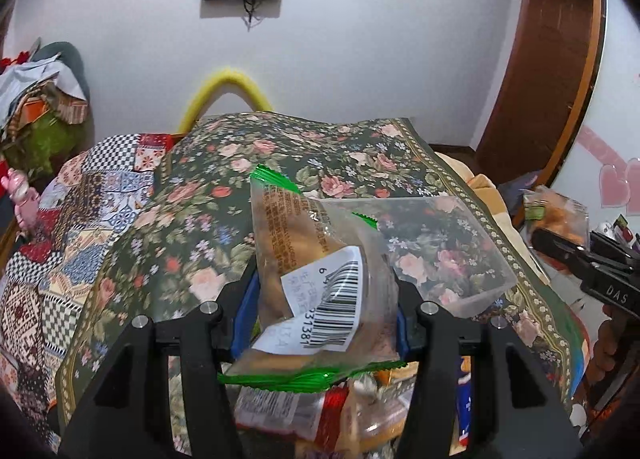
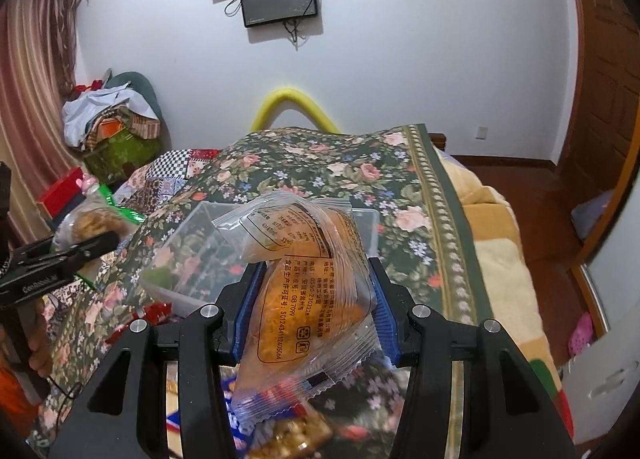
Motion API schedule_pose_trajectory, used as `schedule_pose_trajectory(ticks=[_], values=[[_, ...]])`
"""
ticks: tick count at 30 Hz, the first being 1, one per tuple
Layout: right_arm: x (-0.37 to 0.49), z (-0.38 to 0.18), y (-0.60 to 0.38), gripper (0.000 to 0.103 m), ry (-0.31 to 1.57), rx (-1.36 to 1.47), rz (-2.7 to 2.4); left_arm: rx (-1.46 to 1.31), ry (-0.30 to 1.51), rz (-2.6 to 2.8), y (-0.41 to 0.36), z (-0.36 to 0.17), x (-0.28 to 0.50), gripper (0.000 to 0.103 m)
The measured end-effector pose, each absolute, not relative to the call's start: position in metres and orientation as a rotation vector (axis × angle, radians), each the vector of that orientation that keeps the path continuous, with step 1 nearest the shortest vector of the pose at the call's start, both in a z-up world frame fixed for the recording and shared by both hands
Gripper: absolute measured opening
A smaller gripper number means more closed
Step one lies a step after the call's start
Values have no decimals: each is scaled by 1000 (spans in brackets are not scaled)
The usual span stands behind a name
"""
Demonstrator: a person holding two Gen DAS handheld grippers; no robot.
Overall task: Organize snacks
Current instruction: 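Carry both bread packs into the clear box and open both grippers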
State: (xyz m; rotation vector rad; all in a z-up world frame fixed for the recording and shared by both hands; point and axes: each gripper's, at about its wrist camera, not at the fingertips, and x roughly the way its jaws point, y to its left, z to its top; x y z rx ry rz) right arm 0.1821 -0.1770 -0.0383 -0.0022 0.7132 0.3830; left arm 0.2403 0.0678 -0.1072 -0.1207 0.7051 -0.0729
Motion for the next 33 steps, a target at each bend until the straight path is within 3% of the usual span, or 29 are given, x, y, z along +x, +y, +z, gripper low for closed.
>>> schedule_pose_trajectory(ticks=[24, 33], values=[[250, -108, -151, 47, 957, -51, 420, -137, 946, -141, 47, -166, 328, 54], [241, -95, -151, 49, 931, -74, 419, -142, 918, -142, 52, -149, 313, 56]])
